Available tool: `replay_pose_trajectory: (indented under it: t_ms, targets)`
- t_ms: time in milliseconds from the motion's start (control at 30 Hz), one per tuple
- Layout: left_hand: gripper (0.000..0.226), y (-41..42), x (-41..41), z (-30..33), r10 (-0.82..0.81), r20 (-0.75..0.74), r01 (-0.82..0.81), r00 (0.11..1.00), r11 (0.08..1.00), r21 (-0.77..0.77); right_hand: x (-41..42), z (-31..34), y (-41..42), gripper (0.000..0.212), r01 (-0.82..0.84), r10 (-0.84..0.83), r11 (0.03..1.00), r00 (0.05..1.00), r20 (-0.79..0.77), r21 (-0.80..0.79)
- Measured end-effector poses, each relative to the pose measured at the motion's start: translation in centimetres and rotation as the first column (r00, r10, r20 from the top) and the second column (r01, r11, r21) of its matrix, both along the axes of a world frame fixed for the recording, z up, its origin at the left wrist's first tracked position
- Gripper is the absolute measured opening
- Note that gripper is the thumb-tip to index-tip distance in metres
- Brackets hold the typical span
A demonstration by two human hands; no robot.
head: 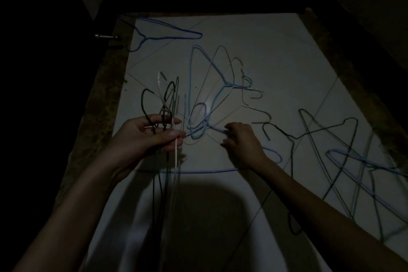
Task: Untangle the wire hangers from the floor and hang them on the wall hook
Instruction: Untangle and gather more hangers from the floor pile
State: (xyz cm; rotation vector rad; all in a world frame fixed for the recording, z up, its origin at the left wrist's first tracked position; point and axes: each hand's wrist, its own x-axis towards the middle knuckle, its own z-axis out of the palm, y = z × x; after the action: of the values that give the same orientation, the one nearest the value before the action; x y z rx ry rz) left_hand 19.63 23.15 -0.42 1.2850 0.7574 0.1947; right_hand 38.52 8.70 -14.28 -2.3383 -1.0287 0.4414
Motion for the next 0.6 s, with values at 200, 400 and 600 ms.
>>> replay_pose_trajectory:
  t_ms: [200,400,600]
  targets:
    - [0.022,0.2,-0.3,-0.5,0.006,-0.041,-0.004,0.999,0.999,0.046,0.8,-1.9,-1.6,0.024,0.017,0.022,0.976,0.984,0.175,-0.218]
    - [0.02,0.1,-0.5,-0.3,0.019,-0.015,-0.018,1.0,0.998,0.054,-0.7,-1.3,-2.1,0.014,-0.095,0.12,0.982,0.981,0.153,-0.163]
    - [0.02,0.2,-0.7,-0.4,0.022,-0.005,-0.022,1.0,0.998,0.06,-2.6,-1.0,-4.0,0.012,-0.135,0.153,0.973,0.985,0.081,-0.189]
